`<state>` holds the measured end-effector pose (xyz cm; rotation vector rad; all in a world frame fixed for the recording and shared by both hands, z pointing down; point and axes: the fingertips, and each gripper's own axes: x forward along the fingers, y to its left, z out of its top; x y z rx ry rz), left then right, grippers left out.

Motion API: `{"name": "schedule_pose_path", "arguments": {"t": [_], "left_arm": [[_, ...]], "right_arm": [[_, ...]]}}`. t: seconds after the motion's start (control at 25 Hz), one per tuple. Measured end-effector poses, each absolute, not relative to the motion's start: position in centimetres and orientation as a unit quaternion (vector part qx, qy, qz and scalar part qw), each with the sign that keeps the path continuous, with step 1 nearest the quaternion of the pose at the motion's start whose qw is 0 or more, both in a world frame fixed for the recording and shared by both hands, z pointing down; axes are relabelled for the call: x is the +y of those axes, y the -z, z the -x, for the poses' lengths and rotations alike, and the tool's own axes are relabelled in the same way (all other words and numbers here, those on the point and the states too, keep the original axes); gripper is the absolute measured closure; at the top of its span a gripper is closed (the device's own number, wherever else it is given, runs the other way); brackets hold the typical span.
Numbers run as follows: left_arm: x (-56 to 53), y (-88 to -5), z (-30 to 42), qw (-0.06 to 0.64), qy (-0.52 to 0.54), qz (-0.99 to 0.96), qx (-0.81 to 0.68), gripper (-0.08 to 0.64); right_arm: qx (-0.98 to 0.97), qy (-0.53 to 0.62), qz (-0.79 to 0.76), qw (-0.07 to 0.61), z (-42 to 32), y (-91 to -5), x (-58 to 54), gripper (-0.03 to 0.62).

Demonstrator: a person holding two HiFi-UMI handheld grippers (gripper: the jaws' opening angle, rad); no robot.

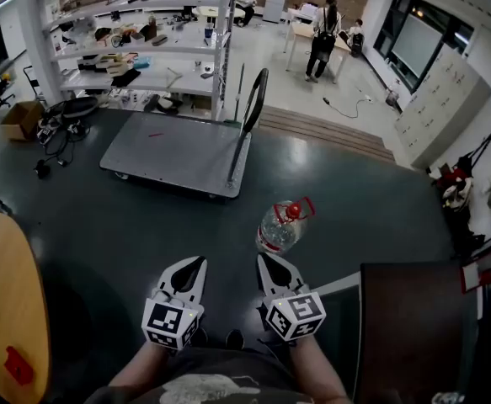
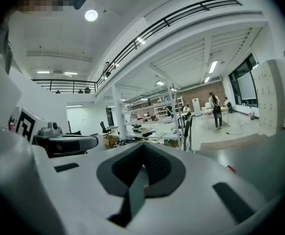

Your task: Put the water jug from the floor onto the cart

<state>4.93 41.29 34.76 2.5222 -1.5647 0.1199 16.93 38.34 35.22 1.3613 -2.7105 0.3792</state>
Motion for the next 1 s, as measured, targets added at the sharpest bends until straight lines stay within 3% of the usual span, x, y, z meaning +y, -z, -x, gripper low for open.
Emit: {"name": "schedule_pose_path", "arguments": {"t": [0.32, 0.72, 1.0], "left_arm": [[41.4, -34.9, -4.8, 0.094, -0.042, -0.846, -0.523, 0.554], [41.2, -36.3, 0.9, 0.106, -0.035, -0.833, -0.542, 0.554], [39.8, -38.1, 3.1, 0.116, -0.05, -0.84, -0.528, 0.554]], "right_arm": [[-0.865, -0.142, -0.48, 0.024, -18.0, -35.1, 37.4, 0.603], [-0.87, -0.133, -0.474, 0.012, -14.0, -36.1, 36.8, 0.603], [-0.83, -0.095, -0.549, 0.01, -16.1, -37.1, 36.1, 0.603]]}}
